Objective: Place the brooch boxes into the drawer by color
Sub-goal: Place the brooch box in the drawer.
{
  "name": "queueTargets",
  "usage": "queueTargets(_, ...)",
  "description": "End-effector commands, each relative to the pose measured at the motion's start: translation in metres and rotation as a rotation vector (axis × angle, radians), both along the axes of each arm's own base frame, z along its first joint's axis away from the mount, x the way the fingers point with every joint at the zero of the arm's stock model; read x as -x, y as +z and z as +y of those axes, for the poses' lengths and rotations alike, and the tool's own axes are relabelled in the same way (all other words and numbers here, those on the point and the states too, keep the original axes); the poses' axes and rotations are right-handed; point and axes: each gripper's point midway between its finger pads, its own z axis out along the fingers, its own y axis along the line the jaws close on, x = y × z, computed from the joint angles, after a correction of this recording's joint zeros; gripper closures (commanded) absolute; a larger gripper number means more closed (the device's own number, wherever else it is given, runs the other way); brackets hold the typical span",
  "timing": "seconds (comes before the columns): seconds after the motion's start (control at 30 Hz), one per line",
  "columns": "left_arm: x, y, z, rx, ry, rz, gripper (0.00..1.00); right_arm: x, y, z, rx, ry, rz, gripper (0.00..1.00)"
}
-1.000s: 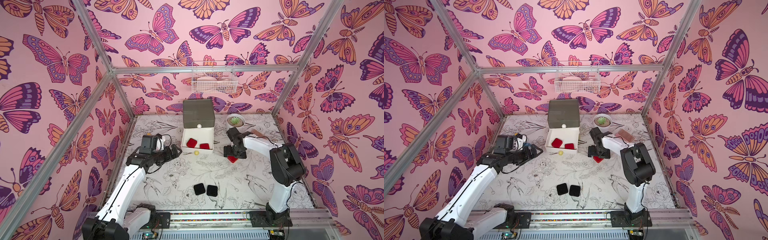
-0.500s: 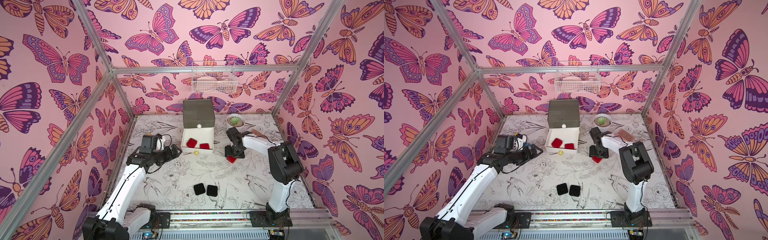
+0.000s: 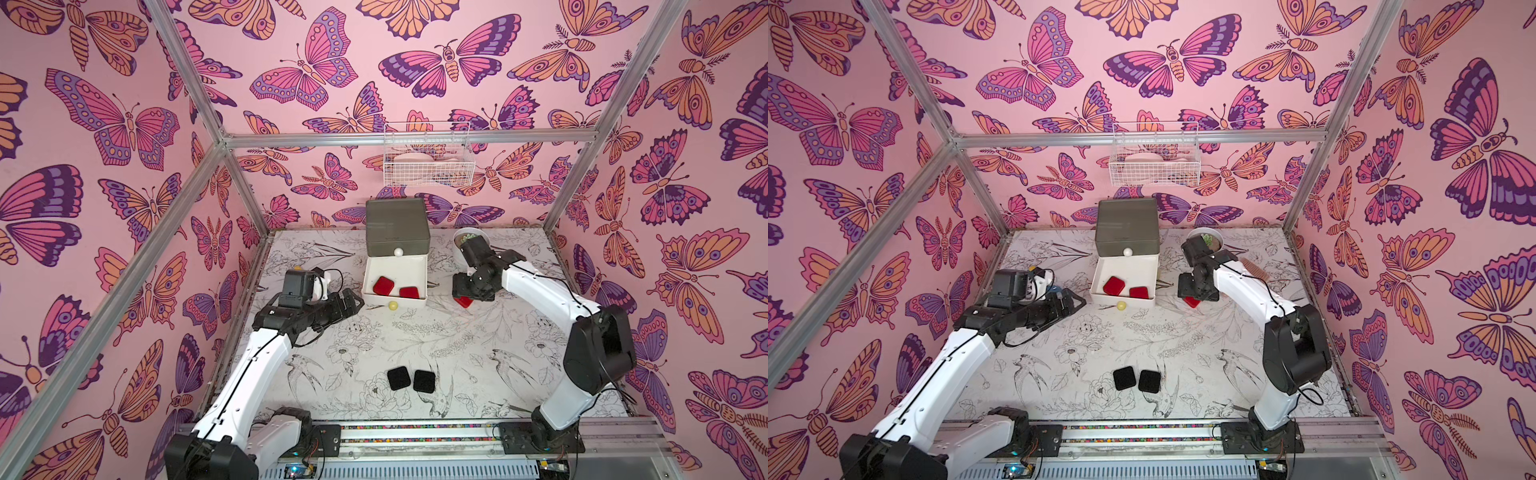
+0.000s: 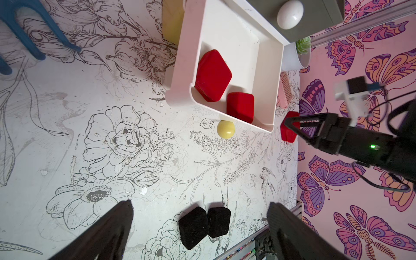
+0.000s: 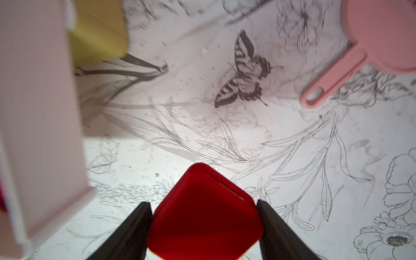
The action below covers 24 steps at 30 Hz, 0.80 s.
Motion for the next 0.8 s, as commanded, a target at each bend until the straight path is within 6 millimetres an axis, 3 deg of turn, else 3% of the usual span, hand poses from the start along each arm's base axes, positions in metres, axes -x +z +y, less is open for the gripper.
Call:
queueTargets(0.0,0.0,0.0,0.001,-0.016,-0.002,0.003,0.0,0.008,0.042,0.023,-0.022,0.054,-0.065,0.32)
queueTargets(0.13,0.0,0.0,0.001,-0.018,-0.003,0.001,0.0,0.007,0.073,0.062,-0.09,0.126,-0.129,0.32)
queueTargets(0.23,0.0,0.0,0.001,-0.017,-0.002,0.002,0.0,0.004,0.079,0.091,-0.123,0.172,-0.148,0.31)
queueTargets(0.5,0.002,0.003,0.001,-0.014,-0.005,-0.011,0.0,-0.017,0.066,0.143,-0.172,0.211,-0.105,0.31)
queueTargets(0.77,0.002,0.003,0.0,-0.012,-0.009,-0.009,0.0,-0.041,0.037,0.161,-0.14,0.198,-0.078,0.31)
